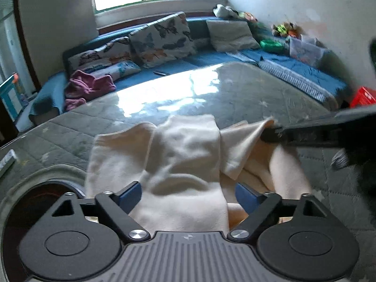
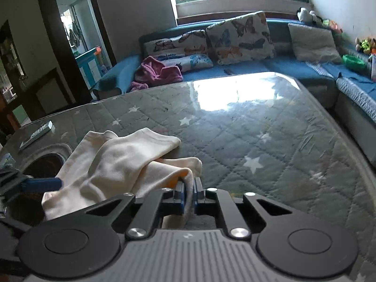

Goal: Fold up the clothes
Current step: 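Grasp the shirt edge with the left gripper while the right gripper grasps another edge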

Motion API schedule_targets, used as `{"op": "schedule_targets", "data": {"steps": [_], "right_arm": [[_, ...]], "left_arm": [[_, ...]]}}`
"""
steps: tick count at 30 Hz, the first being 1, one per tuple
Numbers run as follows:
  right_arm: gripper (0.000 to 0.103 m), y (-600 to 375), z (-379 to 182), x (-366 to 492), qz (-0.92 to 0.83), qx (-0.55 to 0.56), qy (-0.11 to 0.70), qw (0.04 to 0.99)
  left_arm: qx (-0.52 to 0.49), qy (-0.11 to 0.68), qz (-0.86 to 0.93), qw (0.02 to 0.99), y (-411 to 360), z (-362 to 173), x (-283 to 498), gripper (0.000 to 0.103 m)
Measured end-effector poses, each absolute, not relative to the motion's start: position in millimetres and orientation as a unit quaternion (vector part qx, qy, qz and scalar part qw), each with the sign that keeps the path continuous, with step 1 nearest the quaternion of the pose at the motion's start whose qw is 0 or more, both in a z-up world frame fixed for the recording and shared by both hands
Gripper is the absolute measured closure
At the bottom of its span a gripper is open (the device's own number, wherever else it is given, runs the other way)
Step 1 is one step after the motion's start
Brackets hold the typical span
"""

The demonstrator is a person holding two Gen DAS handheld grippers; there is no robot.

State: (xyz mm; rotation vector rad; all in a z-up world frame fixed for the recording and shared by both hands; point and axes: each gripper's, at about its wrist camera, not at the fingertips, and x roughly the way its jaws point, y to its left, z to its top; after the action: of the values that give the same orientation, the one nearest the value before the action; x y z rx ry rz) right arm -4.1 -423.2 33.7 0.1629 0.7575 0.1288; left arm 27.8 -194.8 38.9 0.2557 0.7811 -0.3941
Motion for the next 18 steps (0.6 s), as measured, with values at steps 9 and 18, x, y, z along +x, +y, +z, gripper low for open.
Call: {"op": "schedule_targets", "data": {"steps": [9,18], "right_arm": [[0.098,-433.1,45.0,-22.8,0.036,0.068,0.343,0.936],[0.098,-456.3,60.8,-82.3,-0.005,0.052,0.308,0.950]], "left_arm": [[0.083,0.390,-0.206,0.894,-169.8,29.1,34.6,0.081],[-0.002,0.350,-0.178,0.920,-114.6,64.4,4.8,0.091]]}}
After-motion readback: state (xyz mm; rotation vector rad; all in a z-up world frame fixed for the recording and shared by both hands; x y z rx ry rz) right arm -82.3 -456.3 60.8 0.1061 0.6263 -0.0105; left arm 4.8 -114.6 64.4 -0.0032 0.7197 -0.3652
